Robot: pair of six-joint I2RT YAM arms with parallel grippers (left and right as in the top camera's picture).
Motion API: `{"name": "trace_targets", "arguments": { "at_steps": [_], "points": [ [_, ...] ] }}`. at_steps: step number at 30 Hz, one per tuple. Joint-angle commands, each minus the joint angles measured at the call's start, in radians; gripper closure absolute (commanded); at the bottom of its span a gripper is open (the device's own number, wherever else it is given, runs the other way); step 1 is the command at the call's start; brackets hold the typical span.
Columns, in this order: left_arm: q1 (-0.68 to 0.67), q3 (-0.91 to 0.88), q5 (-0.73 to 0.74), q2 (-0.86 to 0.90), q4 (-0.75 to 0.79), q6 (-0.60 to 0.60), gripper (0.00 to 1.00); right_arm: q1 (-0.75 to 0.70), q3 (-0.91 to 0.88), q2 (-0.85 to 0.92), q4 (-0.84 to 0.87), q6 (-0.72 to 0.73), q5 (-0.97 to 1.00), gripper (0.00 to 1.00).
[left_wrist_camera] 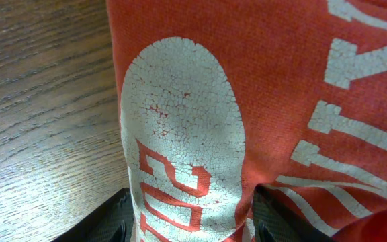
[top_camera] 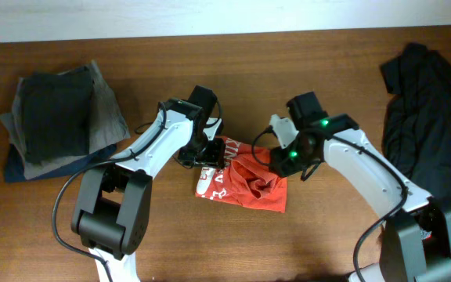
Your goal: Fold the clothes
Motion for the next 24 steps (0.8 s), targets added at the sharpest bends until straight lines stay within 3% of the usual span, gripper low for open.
{"name": "trace_targets", "arguments": {
  "at_steps": [1, 8, 15, 16, 20, 21, 24],
  "points": [
    [-0.006, -0.006, 0.010, 0.019, 0.002, 0.013, 0.43, 0.054, 0.008, -0.027, -0.008, -0.034, -0.012, 0.62],
    [-0.006, -0.006, 0.008, 0.019, 0.002, 0.013, 0.43, 0.149, -0.010, -0.026, -0.010, -0.034, 0.146, 0.53],
    [-0.006, -0.006, 0.008, 0.019, 0.003, 0.013, 0.42, 0.159, -0.083, -0.024, 0.077, -0.030, 0.264, 0.53],
    [-0.006, -0.006, 0.008, 0.019, 0.003, 0.013, 0.43, 0.159, -0.092, -0.024, 0.088, -0.030, 0.277, 0.56],
    [-0.006, -0.006, 0.008, 0.019, 0.003, 0.013, 0.43, 0.153, -0.140, -0.023, 0.148, 0.022, 0.392, 0.92],
    [-0.006, -0.006, 0.008, 0.019, 0.003, 0.013, 0.43, 0.148, -0.140, -0.023, 0.154, 0.073, 0.440, 0.96],
    [-0.006, -0.006, 0.008, 0.019, 0.002, 0.013, 0.43, 0.119, -0.135, -0.023, 0.172, 0.134, 0.519, 0.96]
  ]
}}
